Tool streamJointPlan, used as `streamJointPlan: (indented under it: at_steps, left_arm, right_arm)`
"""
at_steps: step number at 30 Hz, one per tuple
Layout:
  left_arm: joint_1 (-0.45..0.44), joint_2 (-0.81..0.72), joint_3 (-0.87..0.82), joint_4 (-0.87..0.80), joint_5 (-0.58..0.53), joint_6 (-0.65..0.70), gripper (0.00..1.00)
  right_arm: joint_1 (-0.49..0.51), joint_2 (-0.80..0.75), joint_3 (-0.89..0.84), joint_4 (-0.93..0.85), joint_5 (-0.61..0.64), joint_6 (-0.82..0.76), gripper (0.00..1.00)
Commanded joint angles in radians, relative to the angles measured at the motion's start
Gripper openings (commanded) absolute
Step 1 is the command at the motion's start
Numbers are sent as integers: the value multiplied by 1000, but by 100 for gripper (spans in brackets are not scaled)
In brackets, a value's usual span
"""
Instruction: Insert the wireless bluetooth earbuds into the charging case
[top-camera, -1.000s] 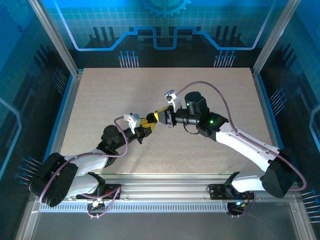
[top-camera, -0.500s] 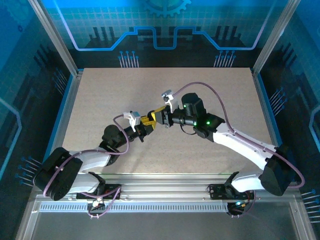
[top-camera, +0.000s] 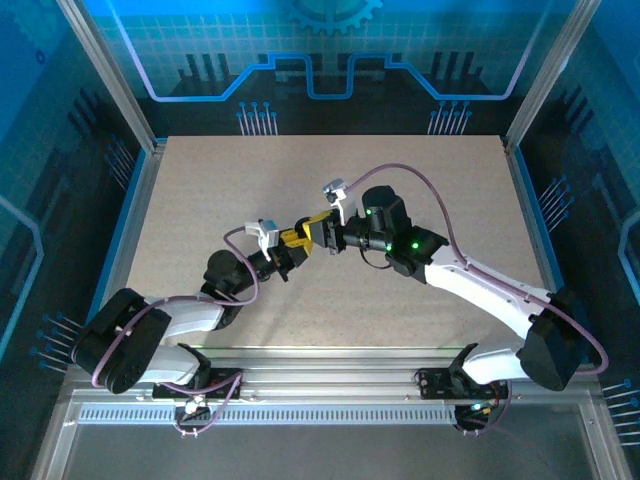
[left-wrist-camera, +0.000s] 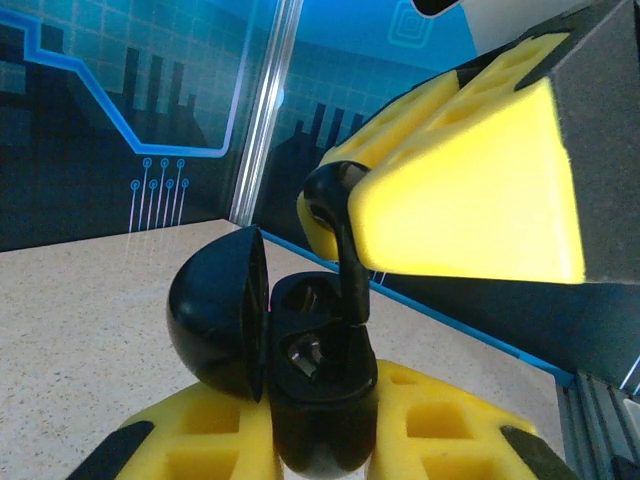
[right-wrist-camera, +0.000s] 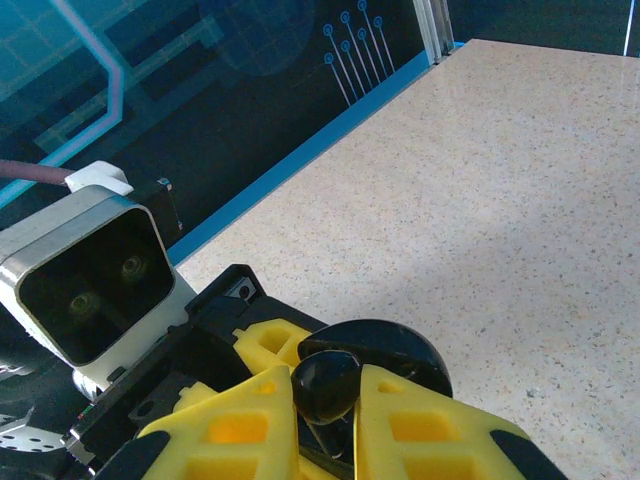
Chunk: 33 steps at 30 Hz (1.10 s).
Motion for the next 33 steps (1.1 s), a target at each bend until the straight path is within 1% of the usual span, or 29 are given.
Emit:
streamJointPlan:
  at_steps: [1, 12, 22, 26, 33]
  left_arm:
    - [-8, -2, 31, 72, 6, -18, 16]
    - [-7, -15, 30, 72, -1, -30, 16]
    - [-8, -36, 33, 72, -3, -31, 16]
    - [-8, -39, 36, 73, 0, -32, 16]
    - [-8, -50, 37, 68, 0, -29, 16]
  right_arm:
    - [17, 18, -6, 17, 27, -20, 18]
    - [34, 26, -5, 25, 34, -37, 18]
    - [34, -5, -36, -70, 71, -87, 18]
    - [35, -2, -35, -102, 78, -104, 19]
    - [34, 0, -35, -113, 89, -112, 21]
